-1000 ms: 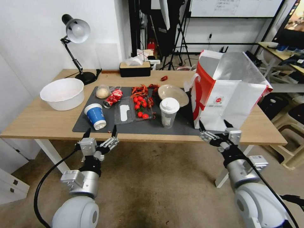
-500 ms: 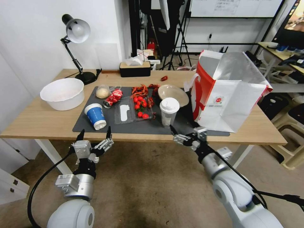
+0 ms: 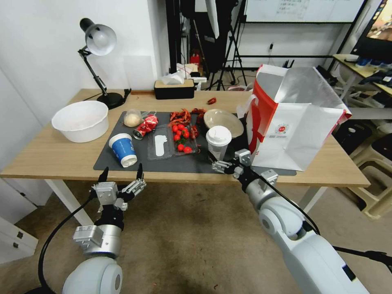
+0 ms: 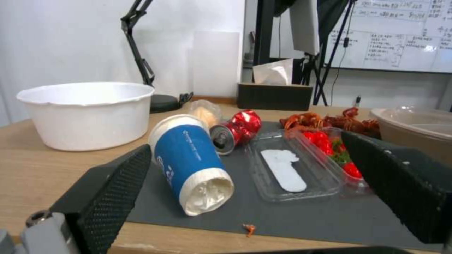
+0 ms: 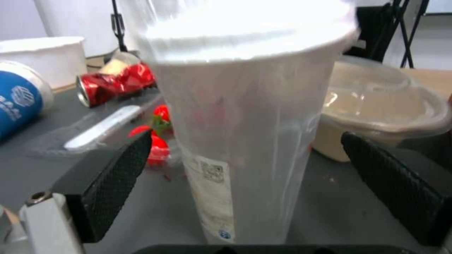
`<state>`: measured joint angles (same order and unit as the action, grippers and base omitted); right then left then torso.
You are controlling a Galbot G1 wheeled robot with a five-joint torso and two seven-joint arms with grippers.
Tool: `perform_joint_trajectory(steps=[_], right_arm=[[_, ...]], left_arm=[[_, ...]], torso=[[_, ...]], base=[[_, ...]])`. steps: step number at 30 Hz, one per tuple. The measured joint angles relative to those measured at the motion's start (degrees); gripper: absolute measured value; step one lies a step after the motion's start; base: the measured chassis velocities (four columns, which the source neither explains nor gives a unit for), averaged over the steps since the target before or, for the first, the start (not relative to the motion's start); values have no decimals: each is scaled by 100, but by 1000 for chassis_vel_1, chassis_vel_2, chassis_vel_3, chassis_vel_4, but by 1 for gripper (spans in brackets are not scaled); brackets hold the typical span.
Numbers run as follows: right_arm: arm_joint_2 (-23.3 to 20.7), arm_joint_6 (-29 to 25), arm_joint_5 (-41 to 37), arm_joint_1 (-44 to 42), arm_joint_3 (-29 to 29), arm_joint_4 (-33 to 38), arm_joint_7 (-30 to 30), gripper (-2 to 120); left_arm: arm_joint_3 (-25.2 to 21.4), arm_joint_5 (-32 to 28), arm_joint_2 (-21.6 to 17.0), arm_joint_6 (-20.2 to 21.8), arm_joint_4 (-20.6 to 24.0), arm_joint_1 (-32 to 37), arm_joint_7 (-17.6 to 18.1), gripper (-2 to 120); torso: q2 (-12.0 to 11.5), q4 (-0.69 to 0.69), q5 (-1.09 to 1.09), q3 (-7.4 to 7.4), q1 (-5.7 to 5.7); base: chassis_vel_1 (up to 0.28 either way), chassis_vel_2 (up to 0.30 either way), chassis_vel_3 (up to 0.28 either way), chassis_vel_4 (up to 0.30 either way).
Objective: Pick up the trash from the table and place it into the takeout bag.
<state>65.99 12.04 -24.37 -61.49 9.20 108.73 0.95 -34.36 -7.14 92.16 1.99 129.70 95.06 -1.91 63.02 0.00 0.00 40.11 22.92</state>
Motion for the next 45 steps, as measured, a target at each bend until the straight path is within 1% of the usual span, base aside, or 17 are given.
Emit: perform_joint_trajectory(steps=[3, 7, 11, 13, 15, 16, 18, 20, 25, 28, 30, 37, 39, 40, 41, 44, 45], right_arm=[[21, -7, -19, 122, -81, -182, 17, 100], [39, -44, -20, 217, -143, -343, 25, 93], [67, -91, -19, 309, -259, -510, 34, 78], [74, -98, -18, 315, -270, -526, 34, 74], [93, -123, -16, 329, -301, -557, 32, 64], [93, -123, -16, 329, -301, -557, 32, 64], [100, -145, -15, 333, -318, -564, 27, 57], [102, -173, -18, 333, -335, -562, 13, 46], [92, -193, -29, 315, -327, -479, 10, 37], [42, -189, -117, 272, -238, -168, 27, 27], [29, -176, -156, 266, -210, -72, 41, 24], [-156, 156, -684, 338, 205, 790, 241, 9], [-269, 315, -1005, 465, 470, 1122, 368, 3], [-269, 315, -1005, 465, 470, 1122, 368, 3], [-340, 471, -1241, 567, 690, 1323, 496, 0], [-446, 659, -1595, 750, 1009, 1563, 704, 0], [-555, 778, -1875, 966, 1253, 1701, 951, 0]], left_arm=[[-7, 7, 0, -21, -19, 0, 0, 100], [-14, 18, -1, -44, -43, -5, 0, 100], [-15, 36, -1, -93, -86, -11, 2, 100], [-14, 40, -2, -102, -94, -13, 2, 100], [-11, 51, -2, -117, -109, -19, 3, 100], [-11, 51, -2, -117, -109, -19, 3, 100], [-10, 55, -2, -125, -116, -22, 4, 100], [-10, 58, -2, -136, -129, -26, 5, 100], [-10, 60, -2, -159, -148, -28, 7, 100], [-9, 66, -2, -177, -157, -30, 10, 100], [-10, 66, -2, -178, -157, -32, 11, 100], [-3, 78, -2, -183, -142, -35, 12, 100], [8, 94, -2, -190, -139, -34, 12, 100], [8, 94, -2, -190, -139, -34, 12, 100], [19, 115, -2, -198, -136, -33, 12, 100], [35, 149, -2, -212, -132, -29, 9, 100], [45, 171, -2, -221, -119, -21, 7, 100]], torso=[[0, 0, 0, 0, 0], [0, 0, 1, 0, 0], [0, 0, 0, 0, 0], [0, 0, 1, 0, 0], [0, 0, 0, -1, 0], [0, 0, 0, -1, 0], [0, 0, 0, 0, 0], [0, 0, 0, 0, 0], [0, 0, 1, 0, 0], [0, 0, 1, -1, 0], [0, 0, 0, 0, 0], [0, 0, 1, 0, 0], [0, 0, 0, 0, 0], [0, 0, 0, 0, 0], [0, 1, 1, 0, 0], [0, -1, 1, -1, 0], [0, 0, 1, -1, 0]], base=[[0, 0, 0, 0], [0, 0, 0, 0], [0, 0, 0, 0], [0, 0, 0, 0], [0, 0, 0, 0], [0, 0, 0, 0], [0, 0, 0, 0], [0, 0, 0, 0], [0, 0, 0, 0], [0, 0, 0, 0], [0, 0, 0, 0], [0, 0, 0, 0], [0, 0, 0, 0], [0, 0, 0, 0], [0, 0, 0, 0], [0, 0, 0, 0], [0, 0, 0, 0]])
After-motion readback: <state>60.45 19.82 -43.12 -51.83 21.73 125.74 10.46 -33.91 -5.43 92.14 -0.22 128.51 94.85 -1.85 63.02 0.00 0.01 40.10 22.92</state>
